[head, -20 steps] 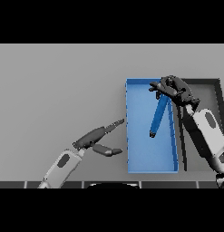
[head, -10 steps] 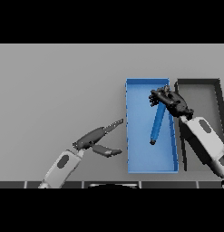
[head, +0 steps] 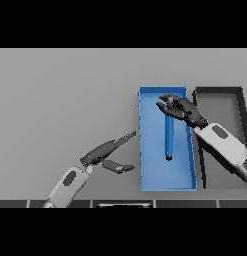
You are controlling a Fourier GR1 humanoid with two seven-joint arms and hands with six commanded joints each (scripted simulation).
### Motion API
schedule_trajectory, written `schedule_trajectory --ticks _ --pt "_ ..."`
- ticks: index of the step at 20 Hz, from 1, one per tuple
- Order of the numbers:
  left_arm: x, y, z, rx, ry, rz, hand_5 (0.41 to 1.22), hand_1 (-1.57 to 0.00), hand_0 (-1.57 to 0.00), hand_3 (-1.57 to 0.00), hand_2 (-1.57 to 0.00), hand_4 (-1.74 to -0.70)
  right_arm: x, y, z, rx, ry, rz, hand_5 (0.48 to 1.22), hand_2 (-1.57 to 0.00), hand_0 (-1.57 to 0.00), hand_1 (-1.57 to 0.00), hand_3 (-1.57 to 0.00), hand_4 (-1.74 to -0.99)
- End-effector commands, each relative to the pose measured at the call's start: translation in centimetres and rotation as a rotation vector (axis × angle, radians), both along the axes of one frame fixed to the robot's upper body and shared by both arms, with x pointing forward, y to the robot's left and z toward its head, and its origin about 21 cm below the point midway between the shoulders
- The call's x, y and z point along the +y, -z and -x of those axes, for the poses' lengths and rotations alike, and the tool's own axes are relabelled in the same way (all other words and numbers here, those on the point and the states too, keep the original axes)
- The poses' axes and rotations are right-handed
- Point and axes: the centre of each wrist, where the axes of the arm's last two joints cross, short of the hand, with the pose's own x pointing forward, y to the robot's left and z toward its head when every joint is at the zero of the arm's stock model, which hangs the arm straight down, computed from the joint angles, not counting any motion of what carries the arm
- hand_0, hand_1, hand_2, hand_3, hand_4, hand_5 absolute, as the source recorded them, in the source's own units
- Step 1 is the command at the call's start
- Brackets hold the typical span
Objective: Pick up the blue pipe and place it into the blue bin.
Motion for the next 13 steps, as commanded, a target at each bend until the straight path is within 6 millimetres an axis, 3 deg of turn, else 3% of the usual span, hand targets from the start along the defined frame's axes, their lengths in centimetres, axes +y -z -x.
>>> schedule_trajectory --ticks 1,2,3,8,13 --pt "-0.1 0.0 -0.2 0.008 -0.004 -0.004 0.457 0.00 0.00 0.00 0.00 -0.91 -0.1 0.8 0.1 0.097 0.012 0.049 0.738 -0.05 -0.06 -0.05 -0.04 -1.124" --pt "0.2 0.0 -0.1 0.001 -0.001 0.008 0.458 0.00 0.00 0.00 0.00 -0.91 -0.1 1.6 0.5 0.275 0.038 0.159 0.717 -0.04 -0.04 -0.04 -0.03 -1.124" --pt "0.0 -0.1 -0.1 0.008 -0.005 0.000 0.459 0.00 0.00 0.00 0.00 -0.91 -0.1 1.7 0.6 0.326 0.041 0.184 0.705 -0.03 -0.04 -0.03 -0.02 -1.122" --pt "0.1 0.0 -0.1 0.012 -0.005 0.001 0.466 0.00 0.00 0.00 0.00 -0.92 -0.4 1.7 1.0 0.362 0.029 0.183 0.675 -0.01 -0.01 -0.01 -0.01 -1.132" --pt "0.1 0.1 1.2 0.008 0.004 0.019 0.468 0.00 0.00 0.00 0.00 -0.92 -0.5 2.1 0.8 0.349 0.005 0.168 0.677 -0.01 -0.01 -0.01 -0.01 -1.129"
